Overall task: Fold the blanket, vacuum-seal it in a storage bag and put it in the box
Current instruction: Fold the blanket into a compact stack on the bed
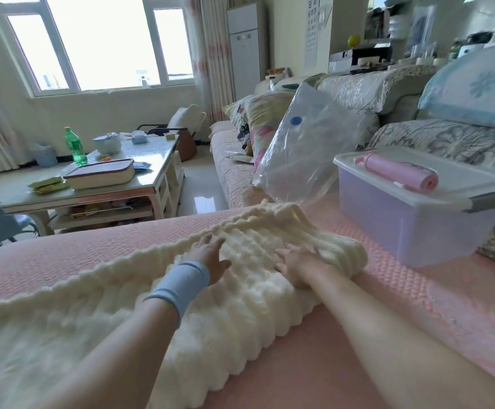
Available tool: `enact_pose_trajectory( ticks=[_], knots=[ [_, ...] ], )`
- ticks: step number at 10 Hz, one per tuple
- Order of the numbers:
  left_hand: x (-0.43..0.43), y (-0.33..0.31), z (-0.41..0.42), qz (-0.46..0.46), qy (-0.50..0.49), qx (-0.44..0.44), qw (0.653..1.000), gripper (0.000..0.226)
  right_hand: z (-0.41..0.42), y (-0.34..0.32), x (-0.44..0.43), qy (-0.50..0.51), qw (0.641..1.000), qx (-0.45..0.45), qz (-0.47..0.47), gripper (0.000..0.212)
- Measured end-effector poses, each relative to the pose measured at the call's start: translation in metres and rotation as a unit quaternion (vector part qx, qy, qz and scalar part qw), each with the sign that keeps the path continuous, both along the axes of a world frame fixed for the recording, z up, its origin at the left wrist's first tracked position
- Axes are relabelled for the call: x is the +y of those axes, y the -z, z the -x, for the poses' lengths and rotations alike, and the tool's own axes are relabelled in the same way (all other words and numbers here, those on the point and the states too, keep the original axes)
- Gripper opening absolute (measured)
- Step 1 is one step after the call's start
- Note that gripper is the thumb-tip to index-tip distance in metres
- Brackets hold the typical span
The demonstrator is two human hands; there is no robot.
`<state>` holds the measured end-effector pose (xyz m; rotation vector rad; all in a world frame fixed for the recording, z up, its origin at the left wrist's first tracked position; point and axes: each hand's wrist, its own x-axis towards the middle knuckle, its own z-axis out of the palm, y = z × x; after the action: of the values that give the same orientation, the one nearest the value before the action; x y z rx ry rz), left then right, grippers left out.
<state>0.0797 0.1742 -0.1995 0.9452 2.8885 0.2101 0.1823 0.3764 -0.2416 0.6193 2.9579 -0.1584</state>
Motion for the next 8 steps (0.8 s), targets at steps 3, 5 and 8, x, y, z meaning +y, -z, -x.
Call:
enact_pose_trajectory(
  ticks=[3, 5, 8],
  knots=[
    [-0.015, 0.019, -0.099, 0.202, 0.077, -0.081, 0.973, 0.12, -0.055, -0.016, -0.01, -0.067, 0.99, -0.087, 0.094, 0.085],
    [-0.01, -0.001, -0.12, 0.223, 0.152, -0.08, 0.96, 0.065, -0.082, -0.023, -0.029, -0.131, 0.982, -0.075, -0.115, 0.042],
    [-0.032, -0.038, -0.173, 0.212, 0.168, -0.196, 0.942, 0.069, -0.164, -0.079, -0.056, 0.014, 0.96, -0.277, 0.027, 0.04]
  ],
)
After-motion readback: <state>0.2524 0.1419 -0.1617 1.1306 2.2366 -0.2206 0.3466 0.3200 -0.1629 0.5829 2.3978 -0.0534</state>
